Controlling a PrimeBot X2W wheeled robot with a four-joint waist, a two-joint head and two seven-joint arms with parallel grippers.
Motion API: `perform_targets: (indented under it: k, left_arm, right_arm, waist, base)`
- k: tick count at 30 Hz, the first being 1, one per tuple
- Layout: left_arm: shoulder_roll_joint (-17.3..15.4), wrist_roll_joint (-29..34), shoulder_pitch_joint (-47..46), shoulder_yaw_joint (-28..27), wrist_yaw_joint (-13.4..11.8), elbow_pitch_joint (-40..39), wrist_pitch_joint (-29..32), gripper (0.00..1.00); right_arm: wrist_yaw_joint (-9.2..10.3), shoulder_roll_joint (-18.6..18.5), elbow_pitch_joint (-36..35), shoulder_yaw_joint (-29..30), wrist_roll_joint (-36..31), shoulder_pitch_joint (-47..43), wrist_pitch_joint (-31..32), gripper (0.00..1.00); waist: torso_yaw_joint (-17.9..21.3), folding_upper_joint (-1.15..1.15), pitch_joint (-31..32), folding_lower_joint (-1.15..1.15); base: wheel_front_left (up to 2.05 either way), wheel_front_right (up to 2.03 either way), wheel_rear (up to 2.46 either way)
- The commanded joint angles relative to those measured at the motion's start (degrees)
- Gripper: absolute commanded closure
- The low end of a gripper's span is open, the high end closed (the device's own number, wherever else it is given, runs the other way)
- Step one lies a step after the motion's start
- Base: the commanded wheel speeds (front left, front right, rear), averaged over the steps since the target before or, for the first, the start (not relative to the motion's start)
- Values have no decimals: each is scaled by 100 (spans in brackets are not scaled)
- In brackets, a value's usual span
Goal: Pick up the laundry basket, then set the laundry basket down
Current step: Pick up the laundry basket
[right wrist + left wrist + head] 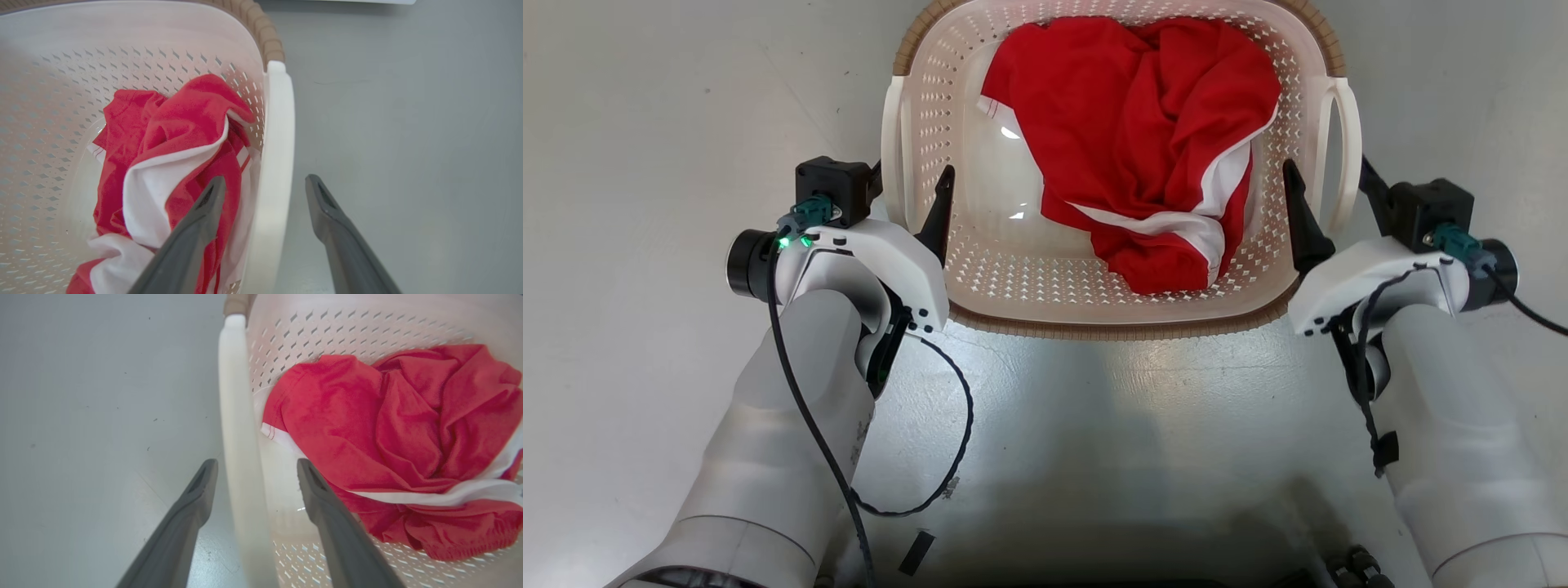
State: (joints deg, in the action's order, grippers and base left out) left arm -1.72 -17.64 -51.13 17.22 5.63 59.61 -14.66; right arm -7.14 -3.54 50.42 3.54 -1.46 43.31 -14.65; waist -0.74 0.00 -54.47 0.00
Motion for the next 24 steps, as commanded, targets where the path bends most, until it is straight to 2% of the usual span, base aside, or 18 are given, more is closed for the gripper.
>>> perform_targets:
  k: [1,16,19,20,21,22,24]
  left_arm:
    - [-117,22,33,-72,8,-23,-34,0]
    - [-136,105,-3,-62,-59,11,-34,0]
    - [-148,142,-6,-45,-73,29,-34,11]
    - [-151,154,-9,-37,-75,39,-34,22]
    - [-156,187,-14,-1,-72,77,-34,54]
    - [-161,235,-25,49,-71,117,-34,100]
    - [-160,280,-36,107,-80,218,-34,100]
  right_arm:
    - [-35,67,-42,-126,81,-104,-35,0]
    - [-35,67,106,-283,271,-91,-35,0]
    - [-35,67,118,-292,291,-86,-35,0]
    - [-35,67,115,-291,292,-85,-35,3]
    - [-35,67,112,-289,292,-85,-35,51]
    - [-35,67,116,-292,300,-89,-35,100]
    - [-35,67,283,-398,326,-106,-35,100]
  waist:
    - [3,0,-1,0]
    - [81,0,68,0]
    - [106,0,73,0]
    - [113,0,74,0]
    - [120,0,76,0]
    - [122,0,80,0]
    - [117,0,97,0]
  base:
    - [0,0,0]
    - [0,0,0]
    - [0,0,0]
    - [0,0,0]
    - [0,0,0]
    - [0,0,0]
    - [0,0,0]
